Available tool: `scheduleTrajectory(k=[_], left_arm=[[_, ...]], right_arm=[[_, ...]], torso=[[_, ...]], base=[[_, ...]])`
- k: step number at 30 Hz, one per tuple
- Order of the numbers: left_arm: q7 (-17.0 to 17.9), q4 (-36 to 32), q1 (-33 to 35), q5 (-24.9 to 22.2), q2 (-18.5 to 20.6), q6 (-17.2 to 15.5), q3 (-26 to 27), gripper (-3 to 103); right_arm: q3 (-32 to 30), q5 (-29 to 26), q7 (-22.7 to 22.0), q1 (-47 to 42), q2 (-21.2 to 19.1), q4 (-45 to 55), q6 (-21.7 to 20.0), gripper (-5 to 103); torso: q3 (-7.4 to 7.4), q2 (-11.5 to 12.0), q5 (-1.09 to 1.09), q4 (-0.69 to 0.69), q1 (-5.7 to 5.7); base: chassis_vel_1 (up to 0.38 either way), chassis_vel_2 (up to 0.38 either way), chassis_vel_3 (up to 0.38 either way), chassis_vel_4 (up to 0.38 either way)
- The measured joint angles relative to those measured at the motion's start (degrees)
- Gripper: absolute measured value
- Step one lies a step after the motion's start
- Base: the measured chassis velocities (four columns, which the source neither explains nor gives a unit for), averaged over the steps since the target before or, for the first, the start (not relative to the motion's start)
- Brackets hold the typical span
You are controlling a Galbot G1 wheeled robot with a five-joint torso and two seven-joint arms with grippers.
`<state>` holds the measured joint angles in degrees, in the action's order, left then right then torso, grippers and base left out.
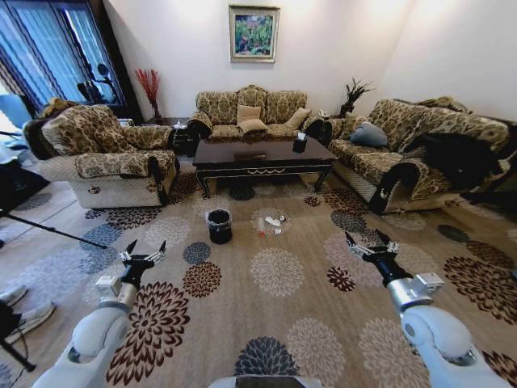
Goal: Move to the front of the table and pick up the trash from the floor, then place it into the trash bin.
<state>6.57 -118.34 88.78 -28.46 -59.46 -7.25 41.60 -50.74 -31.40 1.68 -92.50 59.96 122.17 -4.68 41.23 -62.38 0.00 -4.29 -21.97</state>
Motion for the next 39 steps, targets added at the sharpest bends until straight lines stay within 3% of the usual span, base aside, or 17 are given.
scheduleTrajectory(k=[6,13,39], left_arm=[[0.0,-0.6,-0.3,0.0,-0.2,-0.1,-0.2,100],[-0.5,-0.4,-0.7,0.6,-0.5,0.4,1.2,100],[-0.8,-0.9,1.2,0.8,-2.4,1.4,1.8,100]], right_arm=[[-1.2,-0.1,-0.2,-1.1,-0.3,1.7,-0.1,100],[-1.9,-0.6,-2.2,-2.4,2.4,2.5,-1.9,100],[0.6,4.3,-1.0,-3.6,5.9,2.9,-0.4,100]], torso=[[-1.01,1.9,0.0,0.0,0.87],[-2.31,4.1,0.01,-0.01,1.81],[-6.36,11.4,0.0,0.0,5.01]], base=[[0.0,0.0,0.0,0.0],[0.0,0.0,0.0,0.0],[0.0,0.0,0.0,0.0]])
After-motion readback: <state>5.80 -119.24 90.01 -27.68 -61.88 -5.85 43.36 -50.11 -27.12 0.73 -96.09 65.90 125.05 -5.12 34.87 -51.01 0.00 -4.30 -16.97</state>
